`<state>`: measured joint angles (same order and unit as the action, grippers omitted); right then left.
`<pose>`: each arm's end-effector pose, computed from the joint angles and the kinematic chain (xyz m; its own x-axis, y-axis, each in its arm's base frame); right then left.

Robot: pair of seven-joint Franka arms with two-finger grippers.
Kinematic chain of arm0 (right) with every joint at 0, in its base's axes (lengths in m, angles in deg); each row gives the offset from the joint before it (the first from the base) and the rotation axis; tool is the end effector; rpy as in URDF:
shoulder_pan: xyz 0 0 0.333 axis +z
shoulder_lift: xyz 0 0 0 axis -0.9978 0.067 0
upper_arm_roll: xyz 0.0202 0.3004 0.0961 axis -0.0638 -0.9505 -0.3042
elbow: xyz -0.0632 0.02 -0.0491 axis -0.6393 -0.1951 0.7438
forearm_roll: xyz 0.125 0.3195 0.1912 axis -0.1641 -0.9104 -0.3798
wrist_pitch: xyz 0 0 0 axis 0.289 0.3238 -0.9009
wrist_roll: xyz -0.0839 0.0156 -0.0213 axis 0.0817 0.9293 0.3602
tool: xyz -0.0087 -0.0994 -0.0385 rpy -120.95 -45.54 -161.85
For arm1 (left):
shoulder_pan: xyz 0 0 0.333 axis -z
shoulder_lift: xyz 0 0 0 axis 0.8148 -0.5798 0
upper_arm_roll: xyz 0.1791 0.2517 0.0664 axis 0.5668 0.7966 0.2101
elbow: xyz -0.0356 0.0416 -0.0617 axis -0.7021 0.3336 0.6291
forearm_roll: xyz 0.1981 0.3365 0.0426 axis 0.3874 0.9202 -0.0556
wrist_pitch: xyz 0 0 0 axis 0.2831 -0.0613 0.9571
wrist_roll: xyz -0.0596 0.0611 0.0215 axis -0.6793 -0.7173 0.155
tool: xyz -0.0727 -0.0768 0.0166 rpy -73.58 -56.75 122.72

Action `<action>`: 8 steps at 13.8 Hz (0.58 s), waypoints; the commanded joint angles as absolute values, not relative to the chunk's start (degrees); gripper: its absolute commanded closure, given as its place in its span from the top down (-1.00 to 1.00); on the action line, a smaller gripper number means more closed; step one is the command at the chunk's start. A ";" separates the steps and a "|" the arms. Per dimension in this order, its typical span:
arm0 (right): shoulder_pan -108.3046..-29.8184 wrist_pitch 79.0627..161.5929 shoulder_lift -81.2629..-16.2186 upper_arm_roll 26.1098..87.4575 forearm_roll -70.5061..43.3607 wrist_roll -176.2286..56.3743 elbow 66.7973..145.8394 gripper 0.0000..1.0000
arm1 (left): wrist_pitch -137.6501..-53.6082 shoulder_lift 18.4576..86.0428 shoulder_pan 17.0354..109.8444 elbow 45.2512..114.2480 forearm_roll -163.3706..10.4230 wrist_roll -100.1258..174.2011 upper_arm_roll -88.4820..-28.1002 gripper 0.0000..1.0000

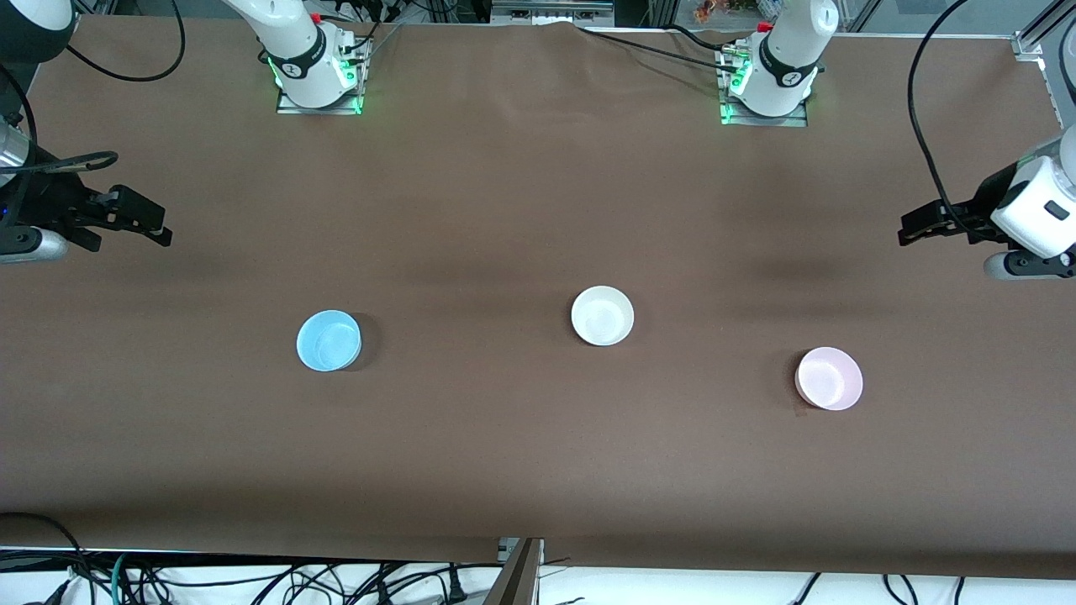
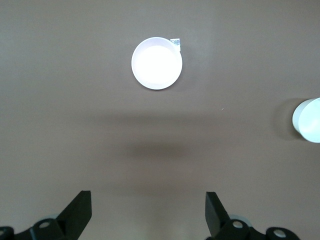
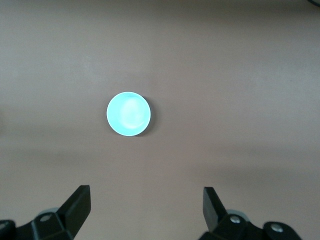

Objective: Stack pink and blue bowls on white bowl
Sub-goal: 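Reach the left gripper down to the pink bowl and grasp its rim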

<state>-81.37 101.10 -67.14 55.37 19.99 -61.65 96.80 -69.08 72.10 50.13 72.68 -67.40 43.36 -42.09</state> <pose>0.5907 0.0152 0.5892 0.9973 0.0650 0.0333 0.0666 -0.9965 -0.0505 0.5777 0.0252 0.5476 0.9896 0.0433 -0.1372 0.0440 -0.9990 0.0018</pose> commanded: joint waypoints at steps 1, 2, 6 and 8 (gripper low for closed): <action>-81.41 100.33 -67.02 55.38 20.20 -61.79 95.98 0.98 | -70.03 67.35 46.76 70.83 -66.08 49.71 -41.99 1.00; -81.41 100.33 -67.02 55.38 20.11 -61.79 95.98 0.99 | -74.05 65.41 45.53 70.83 -65.81 53.38 -41.99 1.00; -81.33 100.33 -67.11 55.38 20.81 -61.97 95.89 0.98 | -89.27 56.19 43.32 70.83 -65.64 65.71 -41.99 1.00; -81.59 100.42 -67.37 55.55 20.38 -61.97 95.80 0.98 | -96.03 50.22 43.23 70.83 -65.64 70.71 -41.99 1.00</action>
<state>-81.39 101.10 -67.17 55.40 20.00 -61.66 96.73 -91.76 55.86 43.38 72.89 -66.73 65.88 -41.58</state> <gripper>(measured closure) 0.004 0.000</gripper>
